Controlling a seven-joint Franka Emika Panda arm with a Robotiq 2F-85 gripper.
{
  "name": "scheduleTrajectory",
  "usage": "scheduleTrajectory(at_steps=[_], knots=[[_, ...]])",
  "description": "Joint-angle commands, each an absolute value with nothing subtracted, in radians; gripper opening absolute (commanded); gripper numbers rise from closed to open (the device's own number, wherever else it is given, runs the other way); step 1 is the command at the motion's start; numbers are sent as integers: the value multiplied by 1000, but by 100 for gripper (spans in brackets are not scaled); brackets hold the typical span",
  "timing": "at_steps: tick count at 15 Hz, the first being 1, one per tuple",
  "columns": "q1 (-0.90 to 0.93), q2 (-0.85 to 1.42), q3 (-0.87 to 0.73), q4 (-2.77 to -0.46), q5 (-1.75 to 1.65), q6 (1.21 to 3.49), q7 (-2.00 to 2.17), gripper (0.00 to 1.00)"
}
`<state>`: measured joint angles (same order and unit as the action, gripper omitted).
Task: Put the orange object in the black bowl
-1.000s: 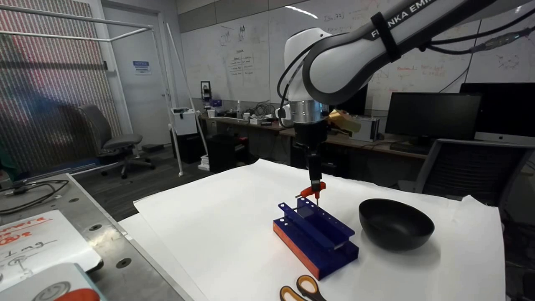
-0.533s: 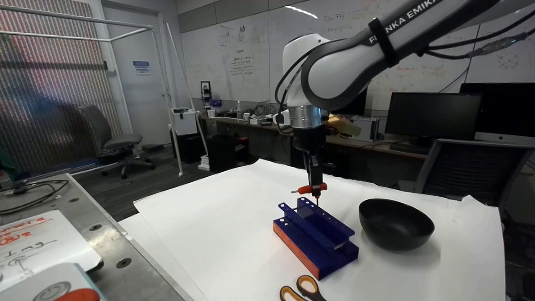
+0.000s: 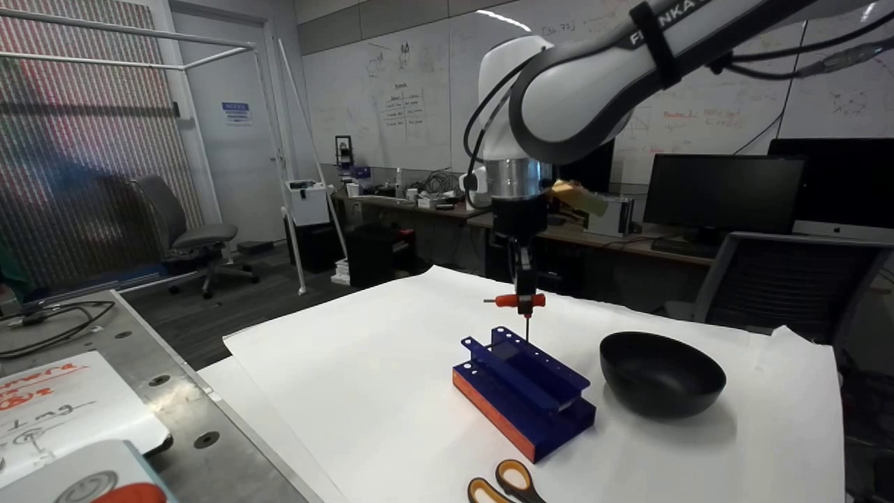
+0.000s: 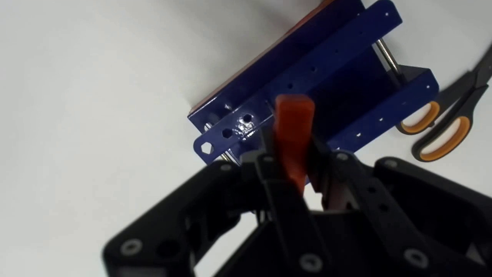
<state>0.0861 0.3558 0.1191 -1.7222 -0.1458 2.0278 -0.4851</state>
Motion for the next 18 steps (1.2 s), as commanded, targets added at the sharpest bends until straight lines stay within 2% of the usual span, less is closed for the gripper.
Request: scheduleTrajectory(at_steps=[1, 7, 12, 18], knots=[[81, 162, 134, -1829, -74, 2028, -388, 11], [91, 64, 94, -1830, -202, 1902, -58, 11], [85, 163, 58, -1826, -310, 1778, 126, 10], [82, 334, 21, -1730, -251, 1517, 238, 11]])
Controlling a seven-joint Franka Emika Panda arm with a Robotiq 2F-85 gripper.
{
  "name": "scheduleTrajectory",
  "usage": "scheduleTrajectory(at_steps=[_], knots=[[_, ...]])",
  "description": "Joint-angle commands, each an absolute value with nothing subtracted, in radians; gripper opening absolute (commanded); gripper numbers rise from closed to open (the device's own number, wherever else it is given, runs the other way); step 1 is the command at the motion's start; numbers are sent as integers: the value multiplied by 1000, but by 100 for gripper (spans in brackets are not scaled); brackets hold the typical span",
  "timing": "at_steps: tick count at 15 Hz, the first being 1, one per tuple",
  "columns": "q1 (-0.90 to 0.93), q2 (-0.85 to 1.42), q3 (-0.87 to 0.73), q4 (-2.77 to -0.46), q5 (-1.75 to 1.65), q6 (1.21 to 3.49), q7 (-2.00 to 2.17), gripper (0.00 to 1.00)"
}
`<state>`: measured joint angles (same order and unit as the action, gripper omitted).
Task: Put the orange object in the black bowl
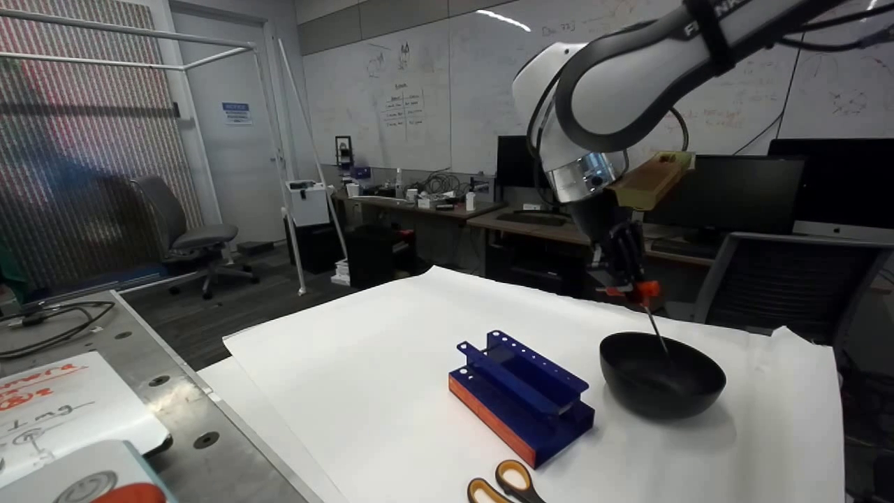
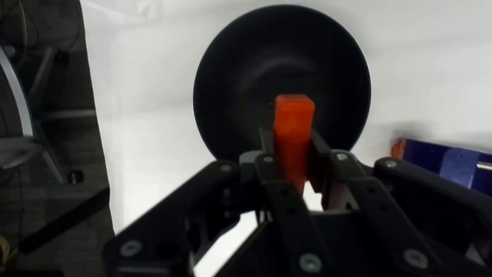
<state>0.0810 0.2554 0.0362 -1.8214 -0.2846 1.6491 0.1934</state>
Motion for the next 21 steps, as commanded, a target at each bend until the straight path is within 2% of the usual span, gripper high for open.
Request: scheduleTrajectory(at_steps=[1, 4, 7, 9, 10, 11, 12, 18, 21], knots=[[80, 362, 16, -1709, -234, 1472, 248, 11], [67, 435, 6, -1659, -161, 1402, 260, 11], [64, 476, 0, -1639, -122, 1457, 284, 12], [62, 497, -1, -1624, -92, 1499, 297, 16], [60, 506, -1, -1614, -72, 1513, 305, 46], [59, 512, -1, -1607, -54, 1525, 309, 47], [57, 514, -1, -1603, -36, 1541, 309, 54], [23, 471, 18, -1633, 107, 1634, 234, 99], [11, 391, 30, -1690, 208, 1705, 179, 100]])
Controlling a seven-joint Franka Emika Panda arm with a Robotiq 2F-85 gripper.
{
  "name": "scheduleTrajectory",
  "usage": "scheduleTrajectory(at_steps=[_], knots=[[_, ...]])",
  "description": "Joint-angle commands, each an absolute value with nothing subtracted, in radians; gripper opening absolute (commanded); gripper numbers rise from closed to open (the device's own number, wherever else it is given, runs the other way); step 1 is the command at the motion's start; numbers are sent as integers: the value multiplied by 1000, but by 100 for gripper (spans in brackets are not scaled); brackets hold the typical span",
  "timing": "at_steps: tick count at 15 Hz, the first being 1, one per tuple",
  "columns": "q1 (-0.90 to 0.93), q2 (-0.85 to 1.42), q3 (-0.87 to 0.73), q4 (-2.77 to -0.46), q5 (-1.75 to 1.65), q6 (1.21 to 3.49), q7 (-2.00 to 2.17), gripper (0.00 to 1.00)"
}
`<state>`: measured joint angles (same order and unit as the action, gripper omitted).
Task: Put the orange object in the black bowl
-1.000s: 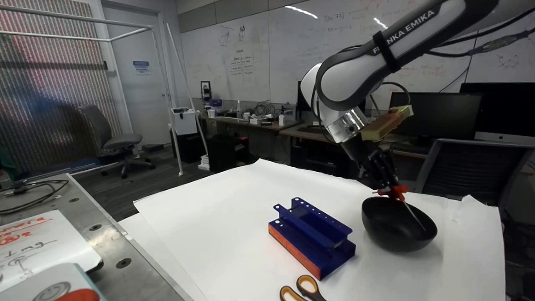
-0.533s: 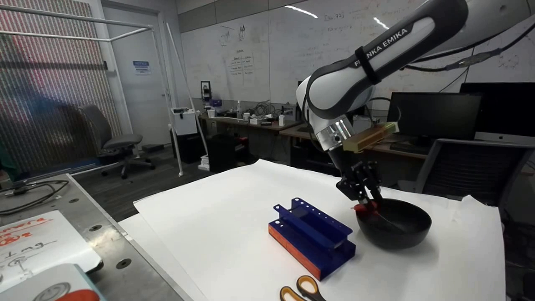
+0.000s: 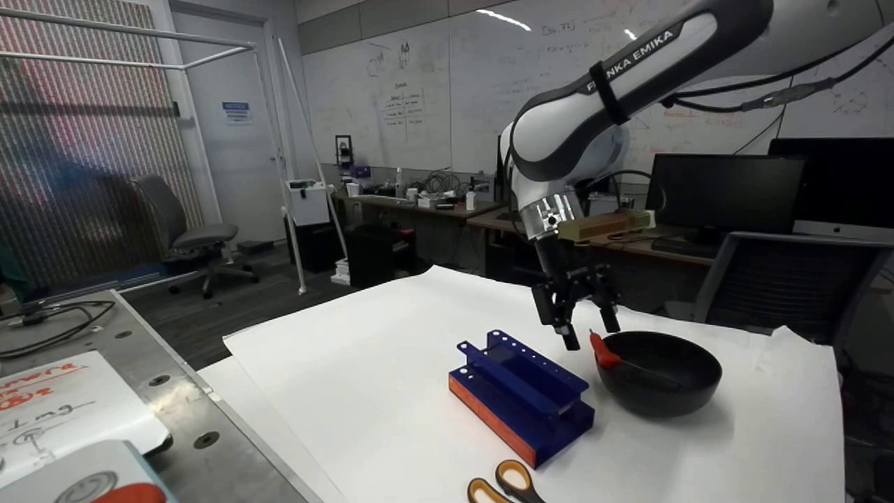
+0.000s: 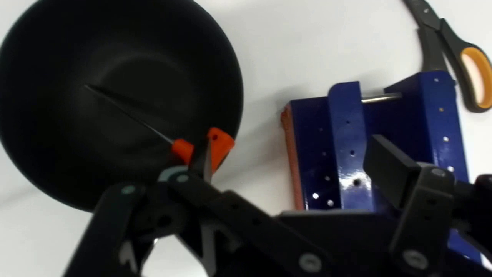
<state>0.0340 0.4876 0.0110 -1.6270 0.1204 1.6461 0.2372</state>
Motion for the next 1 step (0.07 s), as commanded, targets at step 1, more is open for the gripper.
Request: scheduleTrajectory(at_steps=[1], knots=[[10, 362, 31, -1709, 242, 1730, 168, 100]])
